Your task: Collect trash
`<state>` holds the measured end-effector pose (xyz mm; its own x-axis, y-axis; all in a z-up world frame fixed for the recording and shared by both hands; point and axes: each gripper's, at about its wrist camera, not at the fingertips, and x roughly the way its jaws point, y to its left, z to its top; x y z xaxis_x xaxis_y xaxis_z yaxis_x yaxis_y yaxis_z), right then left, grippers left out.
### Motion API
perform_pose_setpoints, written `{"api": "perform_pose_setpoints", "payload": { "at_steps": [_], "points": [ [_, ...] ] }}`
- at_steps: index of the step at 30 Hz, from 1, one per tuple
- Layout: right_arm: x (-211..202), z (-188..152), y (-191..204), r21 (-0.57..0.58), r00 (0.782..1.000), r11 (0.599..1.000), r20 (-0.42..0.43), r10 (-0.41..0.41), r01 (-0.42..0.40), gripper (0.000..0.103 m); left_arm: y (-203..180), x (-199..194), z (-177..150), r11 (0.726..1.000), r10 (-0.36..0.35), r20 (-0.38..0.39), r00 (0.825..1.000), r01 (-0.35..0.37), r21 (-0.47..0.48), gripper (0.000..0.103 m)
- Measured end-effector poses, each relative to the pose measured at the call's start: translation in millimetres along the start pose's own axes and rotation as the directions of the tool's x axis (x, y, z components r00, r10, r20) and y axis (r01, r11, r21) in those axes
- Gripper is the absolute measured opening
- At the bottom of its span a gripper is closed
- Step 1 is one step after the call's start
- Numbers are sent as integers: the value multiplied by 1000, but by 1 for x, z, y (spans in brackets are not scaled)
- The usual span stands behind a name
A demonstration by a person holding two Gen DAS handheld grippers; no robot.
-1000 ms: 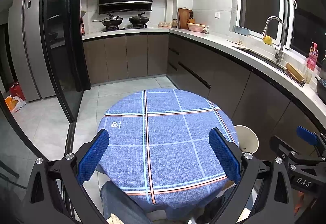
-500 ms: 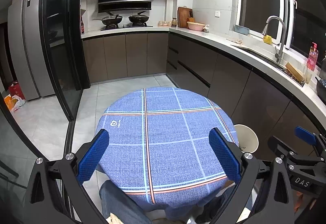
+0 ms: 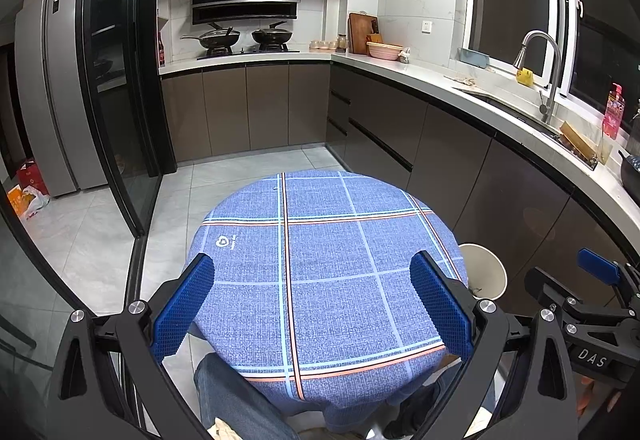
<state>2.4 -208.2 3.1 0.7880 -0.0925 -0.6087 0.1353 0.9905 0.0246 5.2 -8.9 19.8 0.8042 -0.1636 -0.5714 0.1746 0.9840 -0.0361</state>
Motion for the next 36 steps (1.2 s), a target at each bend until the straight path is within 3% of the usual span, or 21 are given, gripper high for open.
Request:
{"api": "perform_pose_setpoints", "payload": {
  "at_steps": [36],
  "points": [
    [3,0,-1,0,1000,1000,-4,4,-4,100,-1,1,-3,1000,-2,-6,1000,2,-3,95]
  ]
}}
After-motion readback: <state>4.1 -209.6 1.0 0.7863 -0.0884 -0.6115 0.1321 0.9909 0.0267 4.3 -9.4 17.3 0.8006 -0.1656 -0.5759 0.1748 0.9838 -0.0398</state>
